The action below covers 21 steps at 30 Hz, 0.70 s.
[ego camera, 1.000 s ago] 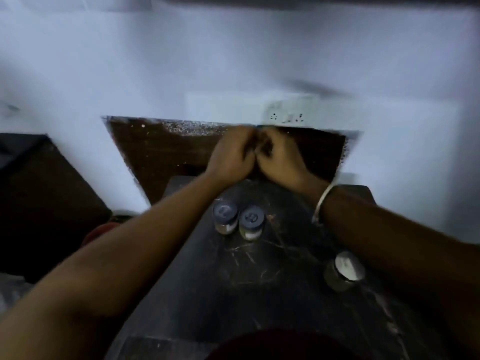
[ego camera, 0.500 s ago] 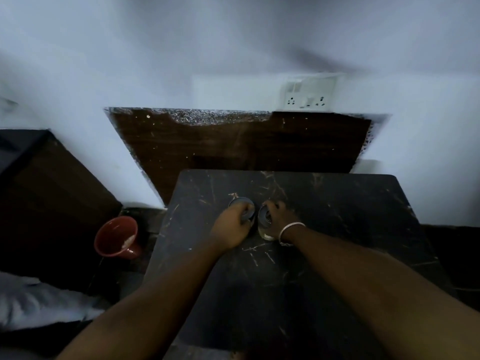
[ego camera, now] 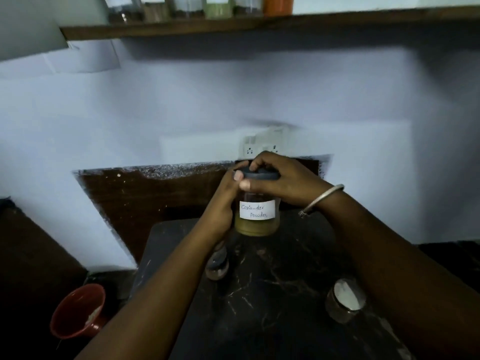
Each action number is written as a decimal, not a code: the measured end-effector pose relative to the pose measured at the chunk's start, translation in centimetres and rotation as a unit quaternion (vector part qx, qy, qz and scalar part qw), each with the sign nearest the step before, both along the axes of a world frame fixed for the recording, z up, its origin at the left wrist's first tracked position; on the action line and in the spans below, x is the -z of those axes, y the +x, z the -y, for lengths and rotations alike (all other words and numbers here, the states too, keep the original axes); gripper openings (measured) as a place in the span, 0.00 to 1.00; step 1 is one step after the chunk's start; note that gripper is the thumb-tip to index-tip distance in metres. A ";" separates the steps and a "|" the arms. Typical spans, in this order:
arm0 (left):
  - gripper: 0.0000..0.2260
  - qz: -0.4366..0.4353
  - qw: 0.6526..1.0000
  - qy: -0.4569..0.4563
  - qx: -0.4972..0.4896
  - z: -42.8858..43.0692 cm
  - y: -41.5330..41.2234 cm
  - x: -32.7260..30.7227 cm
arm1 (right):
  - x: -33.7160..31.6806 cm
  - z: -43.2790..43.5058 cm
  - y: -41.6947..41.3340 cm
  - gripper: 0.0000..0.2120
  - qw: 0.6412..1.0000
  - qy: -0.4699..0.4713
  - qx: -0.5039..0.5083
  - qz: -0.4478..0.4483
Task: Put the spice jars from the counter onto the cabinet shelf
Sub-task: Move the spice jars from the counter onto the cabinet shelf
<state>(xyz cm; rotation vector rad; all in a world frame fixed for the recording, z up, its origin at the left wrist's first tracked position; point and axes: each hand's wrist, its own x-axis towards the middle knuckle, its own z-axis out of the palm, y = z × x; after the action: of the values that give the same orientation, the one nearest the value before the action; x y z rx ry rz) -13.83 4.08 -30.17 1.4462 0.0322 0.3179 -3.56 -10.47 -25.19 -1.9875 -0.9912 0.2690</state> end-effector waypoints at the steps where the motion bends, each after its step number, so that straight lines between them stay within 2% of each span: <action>1: 0.27 0.014 1.000 -0.015 0.009 0.8 -0.4 -1.7 | -1.5 0.8 -0.8 0.28 0.999 0.042 -0.009 -0.005; 5: 0.23 0.077 0.995 -0.052 0.029 3.4 -1.6 -7.1 | -6.3 3.9 -3.0 0.25 0.981 0.192 -0.043 0.002; 8: 0.23 0.111 0.990 -0.070 0.059 5.4 -2.3 -9.8 | -8.3 5.7 -4.0 0.25 0.968 0.245 -0.035 0.030; 15: 0.26 0.124 0.988 -0.075 0.058 8.2 -1.5 -12.5 | -11.0 7.9 -4.6 0.28 0.969 0.235 0.045 0.060; 19: 0.23 0.131 0.987 -0.075 0.051 8.2 0.1 -14.3 | -10.9 9.7 -5.0 0.40 0.968 0.230 0.089 0.043; 21: 0.25 0.141 0.987 -0.059 0.048 8.3 1.4 -16.0 | -11.3 10.2 -5.4 0.47 0.970 0.202 0.092 0.100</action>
<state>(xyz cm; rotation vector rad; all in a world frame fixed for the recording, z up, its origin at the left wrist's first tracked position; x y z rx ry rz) -12.45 -4.21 -14.13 1.2711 -0.2443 0.4316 -8.99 -20.70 -13.85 -1.7340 -0.8929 -0.2260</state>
